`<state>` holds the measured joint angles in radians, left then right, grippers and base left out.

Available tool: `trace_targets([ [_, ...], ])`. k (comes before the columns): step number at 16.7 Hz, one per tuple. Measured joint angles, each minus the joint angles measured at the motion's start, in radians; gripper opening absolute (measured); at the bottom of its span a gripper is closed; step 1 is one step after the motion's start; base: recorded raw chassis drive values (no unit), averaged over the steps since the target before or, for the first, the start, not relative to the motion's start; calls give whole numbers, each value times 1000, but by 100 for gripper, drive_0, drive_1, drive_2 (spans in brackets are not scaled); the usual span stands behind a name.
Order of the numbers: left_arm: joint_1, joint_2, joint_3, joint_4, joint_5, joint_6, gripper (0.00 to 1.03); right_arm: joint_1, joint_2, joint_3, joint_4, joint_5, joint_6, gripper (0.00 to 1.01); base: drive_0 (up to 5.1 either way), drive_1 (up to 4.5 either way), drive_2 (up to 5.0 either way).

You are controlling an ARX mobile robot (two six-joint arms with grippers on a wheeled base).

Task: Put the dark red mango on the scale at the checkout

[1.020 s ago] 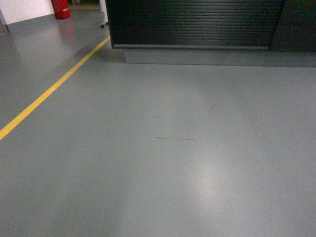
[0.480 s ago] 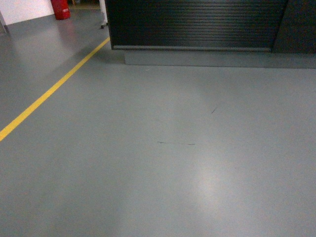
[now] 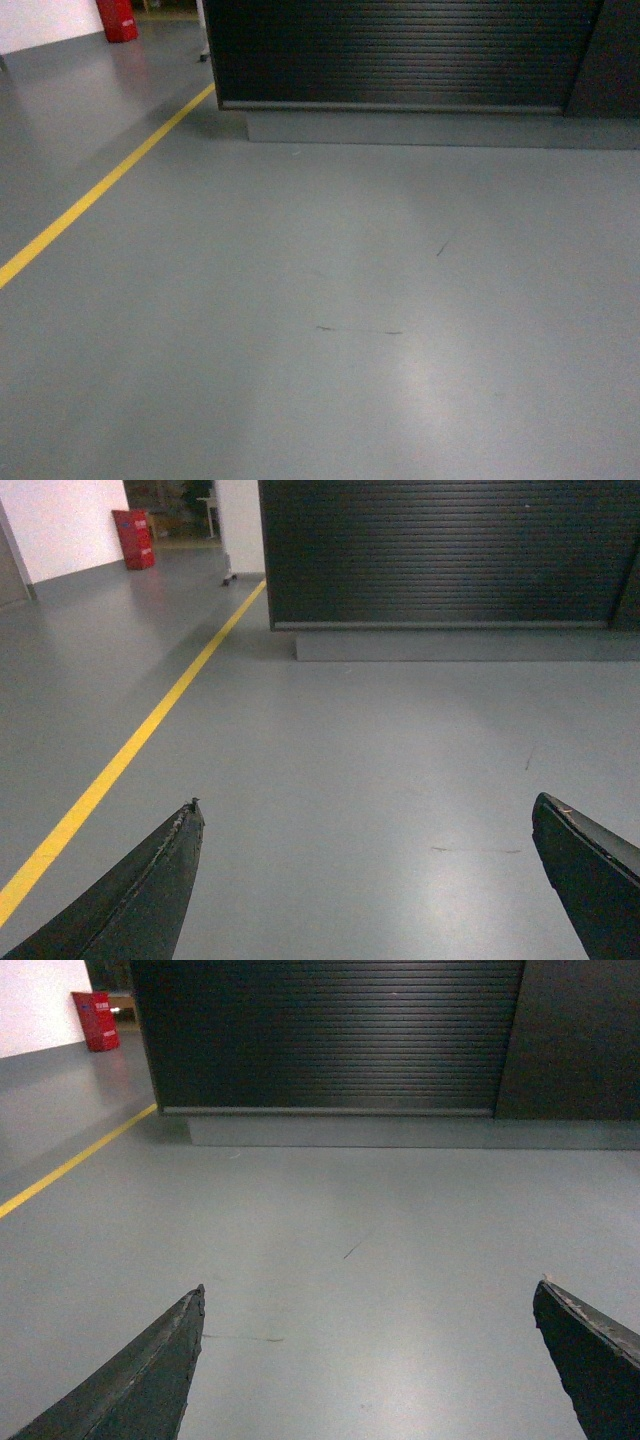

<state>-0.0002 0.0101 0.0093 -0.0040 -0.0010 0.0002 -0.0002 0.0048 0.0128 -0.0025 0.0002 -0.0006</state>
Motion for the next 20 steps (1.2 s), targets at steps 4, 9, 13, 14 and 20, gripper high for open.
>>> trace_targets([
  [4,0,0,0,1,1,0,98,0,0,0,-4,0,0,98,2,428,-424],
  [9,0,0,0,0,2,0,98,0,0,0,-3,-1,0,98,7,433,-418],
  [13,0,0,0,3,-1,0,98,0,0,0,-1,0,0,98,7,433,-418],
  [14,0,0,0,2,0,0,98,0,0,0,-2,0,0,98,7,433,-418],
  [20,0,0,0,0,1,0,98,0,0,0,-3,0,0,98,2,428,-424],
])
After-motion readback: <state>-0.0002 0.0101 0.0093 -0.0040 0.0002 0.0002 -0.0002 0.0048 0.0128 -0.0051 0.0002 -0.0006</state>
